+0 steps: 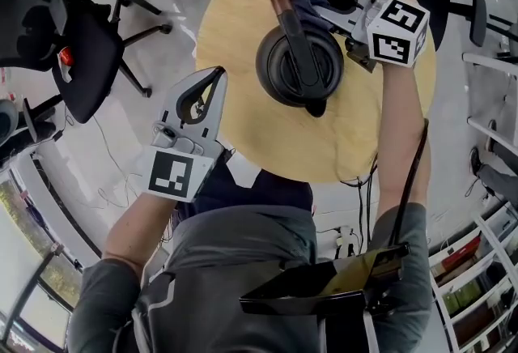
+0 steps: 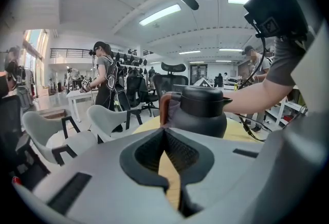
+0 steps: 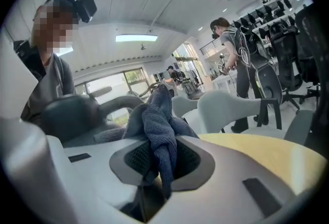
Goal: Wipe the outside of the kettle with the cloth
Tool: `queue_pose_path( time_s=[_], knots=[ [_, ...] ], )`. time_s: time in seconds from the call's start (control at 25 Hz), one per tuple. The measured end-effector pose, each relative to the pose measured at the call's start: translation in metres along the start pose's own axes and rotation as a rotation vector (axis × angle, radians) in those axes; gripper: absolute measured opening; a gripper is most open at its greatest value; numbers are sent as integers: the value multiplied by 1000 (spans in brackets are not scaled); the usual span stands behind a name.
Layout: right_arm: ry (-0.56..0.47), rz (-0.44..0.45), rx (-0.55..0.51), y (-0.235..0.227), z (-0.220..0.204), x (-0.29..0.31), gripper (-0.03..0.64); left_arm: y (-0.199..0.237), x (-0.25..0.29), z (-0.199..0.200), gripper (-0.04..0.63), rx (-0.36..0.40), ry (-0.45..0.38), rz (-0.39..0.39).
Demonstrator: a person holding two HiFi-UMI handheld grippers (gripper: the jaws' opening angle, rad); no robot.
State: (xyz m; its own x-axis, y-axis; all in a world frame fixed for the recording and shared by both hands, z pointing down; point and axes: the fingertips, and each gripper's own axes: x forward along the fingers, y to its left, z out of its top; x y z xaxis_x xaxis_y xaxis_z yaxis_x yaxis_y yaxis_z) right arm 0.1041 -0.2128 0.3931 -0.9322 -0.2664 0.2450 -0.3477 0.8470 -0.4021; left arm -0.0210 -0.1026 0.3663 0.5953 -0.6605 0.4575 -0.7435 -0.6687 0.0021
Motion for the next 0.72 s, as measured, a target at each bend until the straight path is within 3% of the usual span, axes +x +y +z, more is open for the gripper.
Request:
queue_pose_path(
  time_s=[0.4,0.72],
  knots=[
    [142,-64,-12,-28,-59,18,95,37,6,-24,9,-4,41,17],
    [226,-89,-74,-33,-70,23,95,59,-3,-38,9,2,66,55]
  ],
)
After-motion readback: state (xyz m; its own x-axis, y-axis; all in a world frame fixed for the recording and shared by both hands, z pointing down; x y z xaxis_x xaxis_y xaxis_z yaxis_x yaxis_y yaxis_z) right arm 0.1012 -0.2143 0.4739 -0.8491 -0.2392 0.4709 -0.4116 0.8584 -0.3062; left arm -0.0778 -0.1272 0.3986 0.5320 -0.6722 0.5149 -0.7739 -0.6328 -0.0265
